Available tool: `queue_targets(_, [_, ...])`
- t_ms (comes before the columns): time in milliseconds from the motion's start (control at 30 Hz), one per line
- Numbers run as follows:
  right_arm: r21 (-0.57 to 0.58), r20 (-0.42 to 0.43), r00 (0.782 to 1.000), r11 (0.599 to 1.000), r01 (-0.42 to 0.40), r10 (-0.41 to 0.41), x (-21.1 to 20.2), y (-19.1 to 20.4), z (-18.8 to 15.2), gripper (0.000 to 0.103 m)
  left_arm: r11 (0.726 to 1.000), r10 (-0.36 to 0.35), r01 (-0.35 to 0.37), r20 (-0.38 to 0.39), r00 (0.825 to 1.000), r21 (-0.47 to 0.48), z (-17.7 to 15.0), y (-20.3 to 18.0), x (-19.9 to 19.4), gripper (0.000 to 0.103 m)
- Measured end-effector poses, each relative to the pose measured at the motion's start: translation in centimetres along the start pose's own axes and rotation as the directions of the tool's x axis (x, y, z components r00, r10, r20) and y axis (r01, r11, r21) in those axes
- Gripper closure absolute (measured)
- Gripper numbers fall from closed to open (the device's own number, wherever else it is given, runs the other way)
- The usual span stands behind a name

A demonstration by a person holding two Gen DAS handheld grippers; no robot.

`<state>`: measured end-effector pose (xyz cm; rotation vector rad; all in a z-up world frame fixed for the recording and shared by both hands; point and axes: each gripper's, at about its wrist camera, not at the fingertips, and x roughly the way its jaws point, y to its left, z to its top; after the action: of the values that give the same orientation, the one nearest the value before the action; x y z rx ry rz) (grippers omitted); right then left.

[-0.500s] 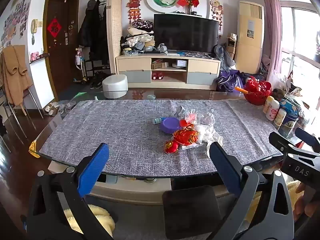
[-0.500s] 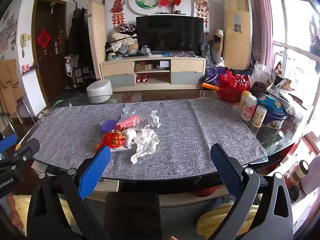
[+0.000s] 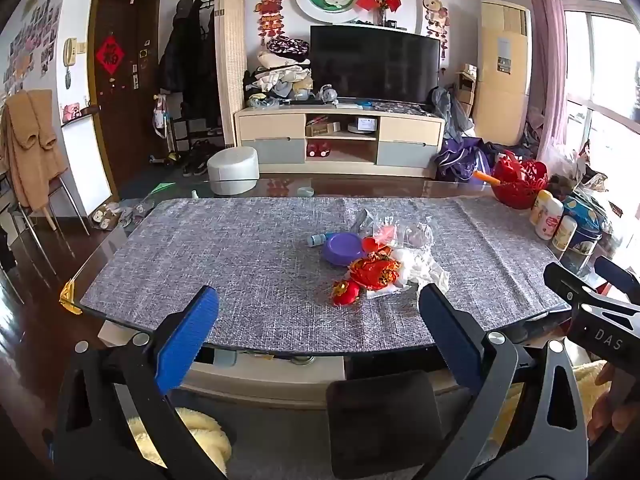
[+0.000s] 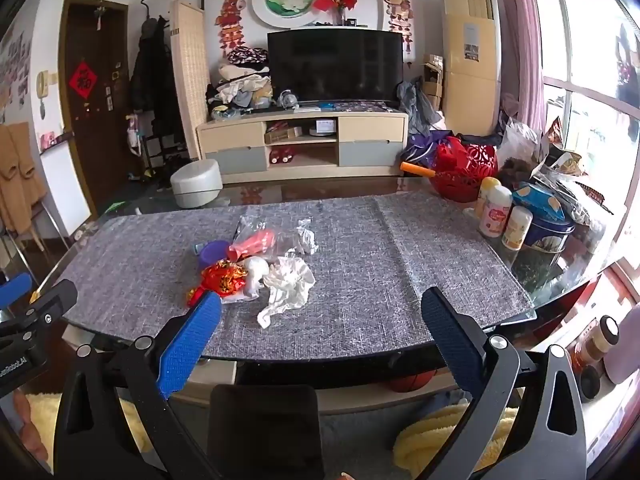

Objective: Collect trash

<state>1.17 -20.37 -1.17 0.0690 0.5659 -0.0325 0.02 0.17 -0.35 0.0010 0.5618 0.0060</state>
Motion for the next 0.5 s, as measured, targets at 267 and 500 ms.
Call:
queue_targets(267, [0.005,-0.008,1.000,1.000,0.001,-0.001,0.26,0.11,-0.27,0.003,1.000,0.001,-0.001,-0.003,1.000,0.001,0.06,0.02,0.05,0.008])
queue_targets(500, [0.004,-0.005,1.000,1.000,0.005,-0.005,0.29,0.15,-0.23,0.003,1.000,0.015,-0.015,0.003,1.000,-0.007,-0.28,0.67,0.51,0.008])
